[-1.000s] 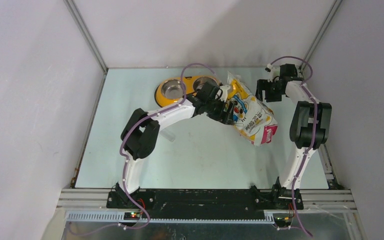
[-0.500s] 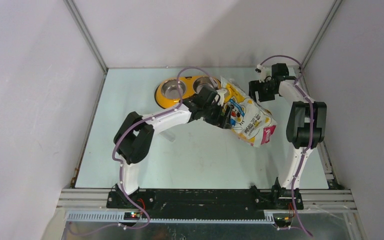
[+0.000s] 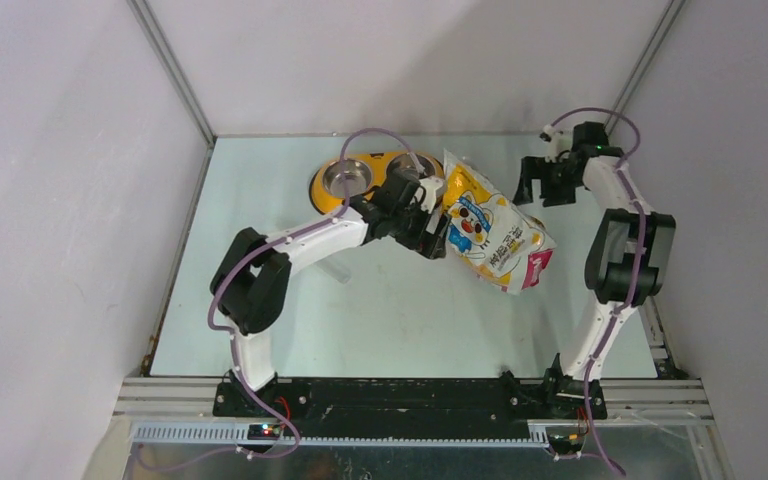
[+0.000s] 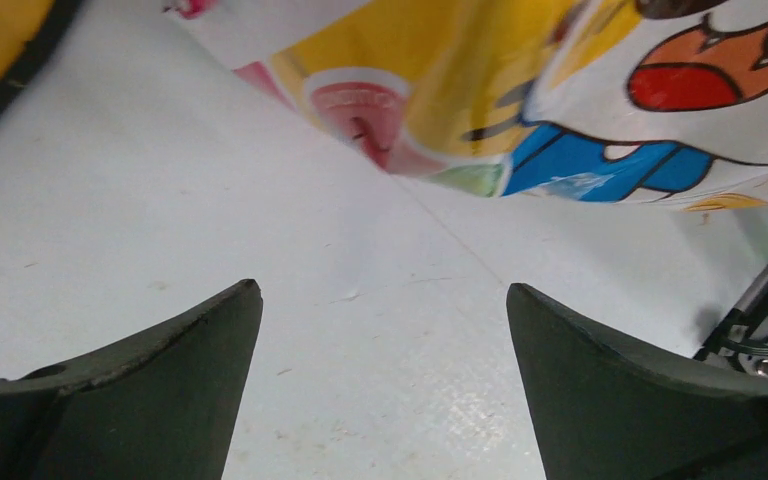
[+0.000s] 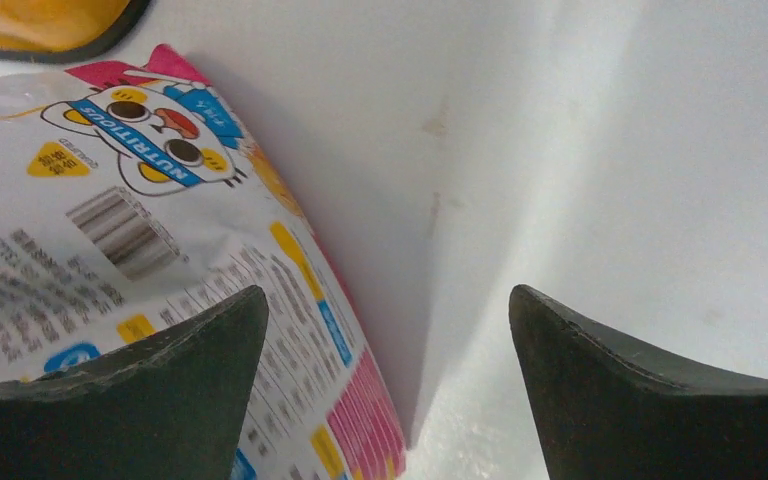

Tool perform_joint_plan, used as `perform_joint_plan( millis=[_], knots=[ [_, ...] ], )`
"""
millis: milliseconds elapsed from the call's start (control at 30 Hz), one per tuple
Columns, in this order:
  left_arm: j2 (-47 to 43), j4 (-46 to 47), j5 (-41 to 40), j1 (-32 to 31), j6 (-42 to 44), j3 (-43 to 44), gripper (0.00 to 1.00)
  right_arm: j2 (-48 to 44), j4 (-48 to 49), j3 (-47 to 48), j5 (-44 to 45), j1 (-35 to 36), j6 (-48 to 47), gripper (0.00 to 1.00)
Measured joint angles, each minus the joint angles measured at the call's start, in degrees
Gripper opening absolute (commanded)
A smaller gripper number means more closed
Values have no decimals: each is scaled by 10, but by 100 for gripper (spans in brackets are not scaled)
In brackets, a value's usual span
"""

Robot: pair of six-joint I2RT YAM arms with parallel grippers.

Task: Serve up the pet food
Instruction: Move the pet food bag to the center of the board, then open the pet food bag at the center of the board.

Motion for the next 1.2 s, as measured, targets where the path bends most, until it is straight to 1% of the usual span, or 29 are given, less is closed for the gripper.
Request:
perform_joint_plan(
  millis=[167,267,367,467,600,700,833,933,967,1033,1100,1200],
  knots=[
    [-17,-32,-1,20,45,0,100,-58,-21,0,29,-40,12,96],
    [-49,-52,-1,32,73,-9,100,-123,-20,0,63,-48,14,98],
    [-105,-69,-1,48,105,-36,100,-192,-15,0,84,-48,14,99],
    [-177,-99,-6,75,146,-71,100,-281,-3,-2,83,-48,14,100],
    [-271,-139,-37,119,200,-114,100,-395,29,-18,55,-38,15,100],
    [-348,-167,-72,141,231,-163,100,-448,49,-28,23,-9,15,100],
    [-469,-231,-116,150,270,-217,100,-464,65,-33,-12,45,14,100],
    [-544,-278,-155,150,285,-226,100,-448,73,-41,-24,62,15,99],
    [-574,-306,-182,150,285,-222,100,-440,75,-48,-24,64,15,99],
    [-589,-330,-202,150,283,-213,100,-431,78,-63,-17,71,14,99],
    [-596,-369,-228,152,279,-187,100,-425,78,-82,-1,81,12,100],
    [-595,-392,-238,173,278,-160,100,-421,78,-101,10,97,12,100]
  ],
)
